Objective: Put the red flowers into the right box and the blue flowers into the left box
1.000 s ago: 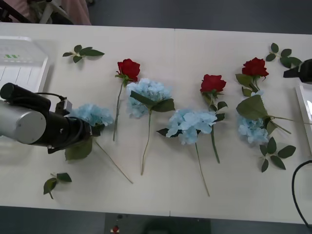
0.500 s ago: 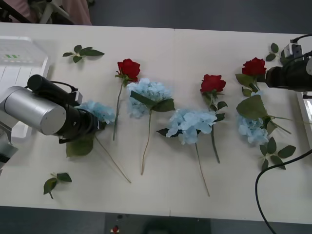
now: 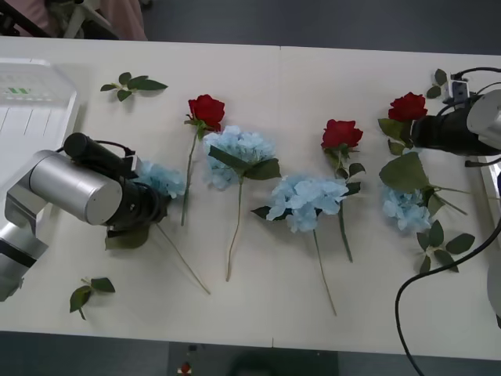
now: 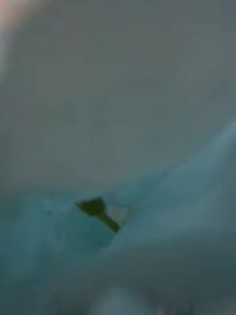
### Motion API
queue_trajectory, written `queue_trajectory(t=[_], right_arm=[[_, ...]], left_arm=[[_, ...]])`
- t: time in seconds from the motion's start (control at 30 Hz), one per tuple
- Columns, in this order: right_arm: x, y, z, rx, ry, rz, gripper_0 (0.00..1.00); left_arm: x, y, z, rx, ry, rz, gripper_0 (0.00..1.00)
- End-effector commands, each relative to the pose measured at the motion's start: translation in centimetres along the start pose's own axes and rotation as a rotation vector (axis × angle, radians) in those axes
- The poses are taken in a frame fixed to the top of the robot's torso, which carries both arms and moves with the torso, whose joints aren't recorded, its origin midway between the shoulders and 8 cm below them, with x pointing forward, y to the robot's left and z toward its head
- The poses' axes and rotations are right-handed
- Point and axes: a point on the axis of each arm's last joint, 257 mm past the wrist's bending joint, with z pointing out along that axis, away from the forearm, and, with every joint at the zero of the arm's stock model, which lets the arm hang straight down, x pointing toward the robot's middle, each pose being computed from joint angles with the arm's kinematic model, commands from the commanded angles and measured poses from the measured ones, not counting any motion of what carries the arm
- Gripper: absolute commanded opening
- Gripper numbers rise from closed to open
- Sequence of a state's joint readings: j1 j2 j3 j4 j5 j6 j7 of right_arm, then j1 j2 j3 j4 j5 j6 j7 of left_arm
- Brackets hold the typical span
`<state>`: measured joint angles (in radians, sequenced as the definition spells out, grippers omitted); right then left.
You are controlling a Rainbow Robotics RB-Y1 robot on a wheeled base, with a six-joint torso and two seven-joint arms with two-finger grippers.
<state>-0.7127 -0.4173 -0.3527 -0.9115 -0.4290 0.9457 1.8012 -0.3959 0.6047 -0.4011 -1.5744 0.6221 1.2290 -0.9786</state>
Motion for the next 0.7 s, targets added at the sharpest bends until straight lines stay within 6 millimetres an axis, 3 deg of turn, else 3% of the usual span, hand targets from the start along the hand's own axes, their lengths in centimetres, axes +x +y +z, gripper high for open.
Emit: queue_trajectory(t=[0.03, 0.4, 0.5, 0.6, 0.67, 0.7], right_arm=[[-0.6, 0.3, 0.0, -0.001, -0.011, 0.040, 1.00], [0.3, 0.8, 1.1, -0.009, -0.014, 0.066, 1.00], [0.7, 0.9, 1.4, -0.006, -0.013, 0.071, 1.00], [0.8, 1.0, 1.6, -0.007, -0.018, 0.074, 1.00], [1.1, 1.0, 1.8, -0.007, -0.013, 0.075, 1.00], [1.2, 1.1, 1.8, -0.008, -0.013, 0.075, 1.00]], left_arm=[[-1.9, 0.0, -0.6, -0.002, -0.047, 0.047, 0.00], [-2.3, 0.8, -0.7, -0.034, -0.058, 0.074, 0.00], [-2.8, 1.3, -1.8, -0.051, -0.060, 0.091, 0.00], [-3.7, 1.4, -4.9, -0.064, -0.048, 0.125, 0.00], [-4.4, 2.1, -8.6, -0.071, -0.031, 0.144, 0.00], [-4.5, 2.4, -9.5, -0.074, -0.023, 0.150, 0.00]])
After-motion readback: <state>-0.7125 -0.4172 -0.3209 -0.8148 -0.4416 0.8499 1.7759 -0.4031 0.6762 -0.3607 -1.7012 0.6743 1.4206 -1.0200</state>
